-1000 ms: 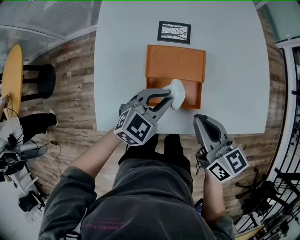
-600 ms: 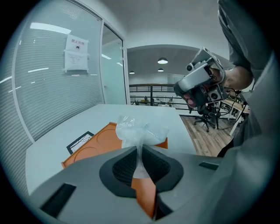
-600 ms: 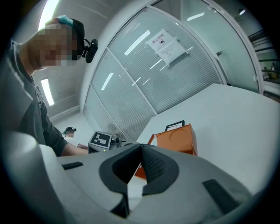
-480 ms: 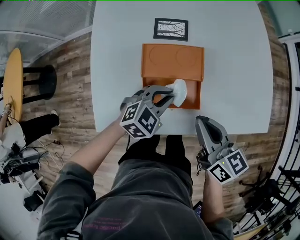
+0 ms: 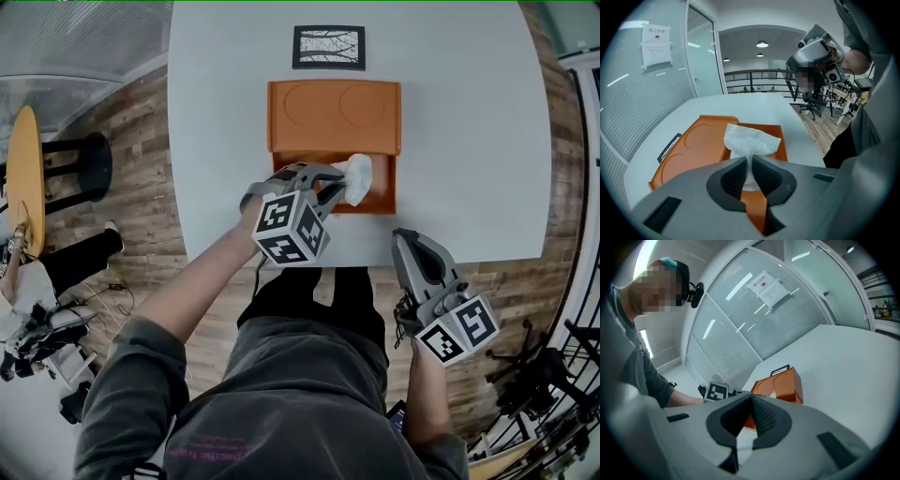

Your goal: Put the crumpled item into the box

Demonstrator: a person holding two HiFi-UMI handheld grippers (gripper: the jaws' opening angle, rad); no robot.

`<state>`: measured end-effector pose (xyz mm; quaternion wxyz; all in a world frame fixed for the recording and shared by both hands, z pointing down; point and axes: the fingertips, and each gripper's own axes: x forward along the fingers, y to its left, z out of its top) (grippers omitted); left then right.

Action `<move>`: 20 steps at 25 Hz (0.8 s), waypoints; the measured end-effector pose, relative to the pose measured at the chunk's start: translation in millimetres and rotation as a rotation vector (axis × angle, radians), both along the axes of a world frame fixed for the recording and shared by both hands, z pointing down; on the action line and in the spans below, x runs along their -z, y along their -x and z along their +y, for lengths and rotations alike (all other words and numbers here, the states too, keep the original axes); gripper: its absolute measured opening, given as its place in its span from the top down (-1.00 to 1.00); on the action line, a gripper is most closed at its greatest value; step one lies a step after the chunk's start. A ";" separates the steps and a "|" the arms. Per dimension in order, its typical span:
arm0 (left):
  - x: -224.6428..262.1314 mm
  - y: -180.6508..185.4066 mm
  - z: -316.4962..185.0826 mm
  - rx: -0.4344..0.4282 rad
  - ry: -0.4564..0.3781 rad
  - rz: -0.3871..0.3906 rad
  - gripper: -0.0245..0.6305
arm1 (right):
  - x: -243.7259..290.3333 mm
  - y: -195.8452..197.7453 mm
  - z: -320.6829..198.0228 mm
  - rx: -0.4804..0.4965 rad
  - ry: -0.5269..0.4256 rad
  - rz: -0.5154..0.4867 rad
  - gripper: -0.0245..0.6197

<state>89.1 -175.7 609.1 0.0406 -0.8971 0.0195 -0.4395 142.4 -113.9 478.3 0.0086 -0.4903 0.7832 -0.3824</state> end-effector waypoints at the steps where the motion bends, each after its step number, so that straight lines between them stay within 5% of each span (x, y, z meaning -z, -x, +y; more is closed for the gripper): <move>1: -3.7 -0.7 0.1 -0.008 0.000 -0.014 0.78 | -1.6 -1.3 -0.1 -0.001 0.003 -0.001 0.92; 20: -49.3 1.8 8.5 -0.109 -0.004 -0.260 0.78 | -15.4 -12.9 3.1 -0.009 0.033 -0.017 0.92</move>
